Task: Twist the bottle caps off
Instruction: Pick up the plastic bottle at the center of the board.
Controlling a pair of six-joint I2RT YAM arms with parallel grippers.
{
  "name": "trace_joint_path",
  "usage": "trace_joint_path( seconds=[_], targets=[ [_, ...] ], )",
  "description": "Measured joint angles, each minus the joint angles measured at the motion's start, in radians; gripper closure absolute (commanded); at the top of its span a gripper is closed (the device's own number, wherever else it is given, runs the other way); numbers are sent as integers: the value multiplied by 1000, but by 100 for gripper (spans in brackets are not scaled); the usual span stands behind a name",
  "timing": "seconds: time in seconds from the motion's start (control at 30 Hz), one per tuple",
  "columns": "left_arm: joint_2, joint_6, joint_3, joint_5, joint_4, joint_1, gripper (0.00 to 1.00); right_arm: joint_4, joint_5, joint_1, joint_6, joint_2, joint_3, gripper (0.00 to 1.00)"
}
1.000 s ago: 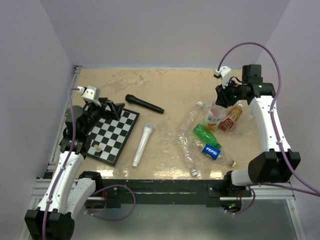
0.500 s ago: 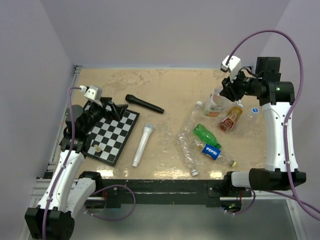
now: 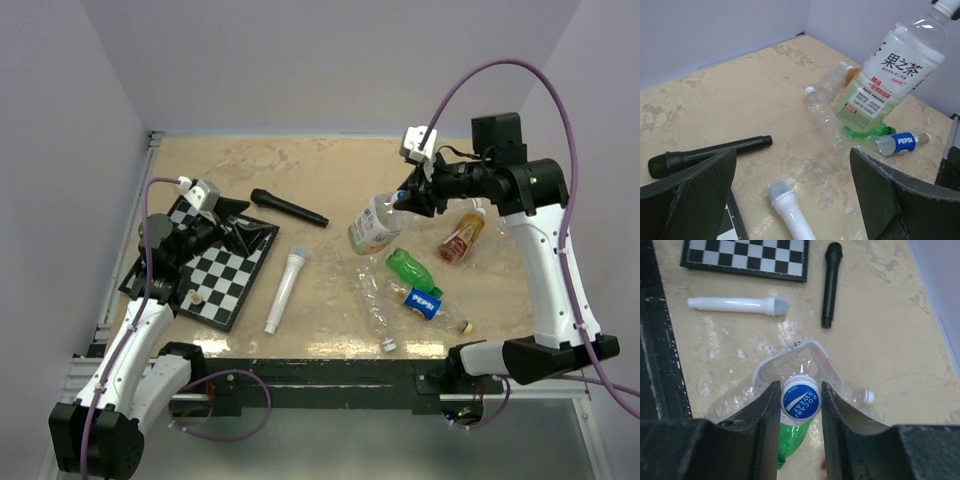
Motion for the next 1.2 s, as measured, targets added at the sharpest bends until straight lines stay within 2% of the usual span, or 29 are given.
trace_joint_path(
  seconds=[0.3,0.7,0.93,1.2],
  targets=[
    [16,-45,-56,91,130,-74,0,20,-132,80,6,65,-12,100],
    [102,-162,-74,97,246,-124,0,177,-232,98,111,59,-174,100],
    [190,-211,-74,101,254,-124,0,231,-254,98,145,33,-216,100],
    [166,-198,-74,92,244,-124,0,269,-264,98,176,20,-240,100]
  ],
)
